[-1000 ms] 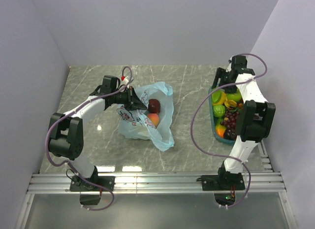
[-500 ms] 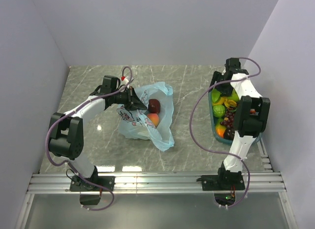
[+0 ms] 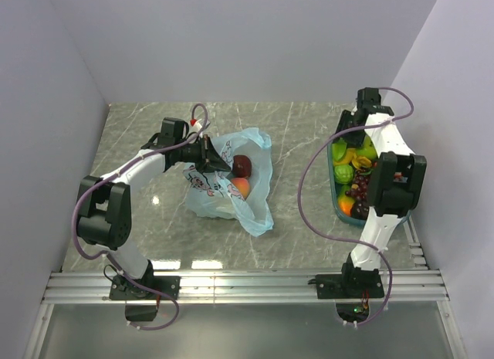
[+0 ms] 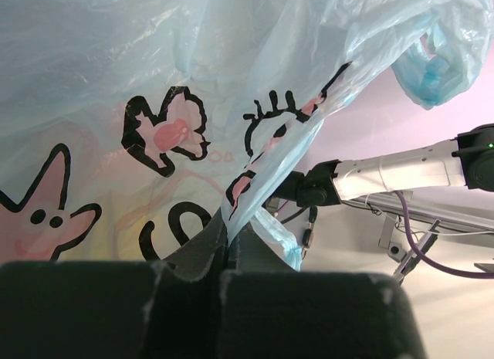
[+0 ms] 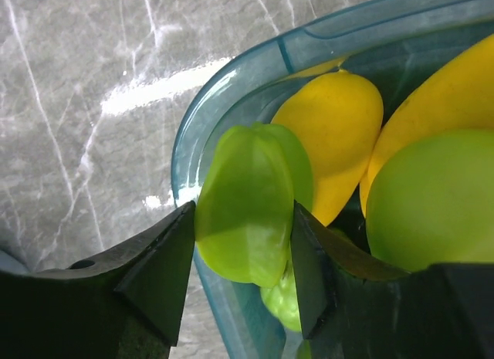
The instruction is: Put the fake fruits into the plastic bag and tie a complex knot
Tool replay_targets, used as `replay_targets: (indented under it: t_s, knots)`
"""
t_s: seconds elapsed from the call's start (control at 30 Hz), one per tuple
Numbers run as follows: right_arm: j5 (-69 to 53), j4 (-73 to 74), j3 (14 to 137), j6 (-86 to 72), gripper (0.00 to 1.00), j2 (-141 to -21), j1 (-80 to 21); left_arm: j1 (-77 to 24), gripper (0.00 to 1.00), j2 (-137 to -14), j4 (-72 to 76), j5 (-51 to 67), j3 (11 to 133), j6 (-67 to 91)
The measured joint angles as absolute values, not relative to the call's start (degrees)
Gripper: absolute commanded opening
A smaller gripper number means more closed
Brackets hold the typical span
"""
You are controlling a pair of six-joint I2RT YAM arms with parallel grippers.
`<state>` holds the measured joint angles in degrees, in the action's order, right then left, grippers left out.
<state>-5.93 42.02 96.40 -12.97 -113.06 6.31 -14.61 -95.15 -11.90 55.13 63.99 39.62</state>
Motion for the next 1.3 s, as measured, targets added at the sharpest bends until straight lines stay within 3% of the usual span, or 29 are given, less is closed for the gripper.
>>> replay_targets:
  t_s: [0.27,0.53,0.73,0.97,1.3]
  knots:
    - [-7.68,44.14,96.07,-12.21,0.43,-108.49,6.28,-14.59,0.00,-95.20,-11.92,55.16,63.99,39.59]
    - [-19.99,45.30,85.49,-8.75,0.38,-91.39,5.34,-14.59,0.01,-95.20,-11.86,55.29,63.99,40.14]
    - [-30.87,45.54,74.48,-5.87,0.39,-82.48,-7.09,-14.59,0.01,-95.20,-11.66,55.68,64.01,41.45]
    - [-35.22,38.26,72.64,-10.26,0.40,-85.93,-20.53,-14.59,0.00,-95.20,-10.98,57.17,64.01,42.81]
    - [-30.35,19.77,79.94,-23.03,0.41,-100.05,-29.32,-14.59,0.01,-95.09,-6.98,62.85,64.95,46.54]
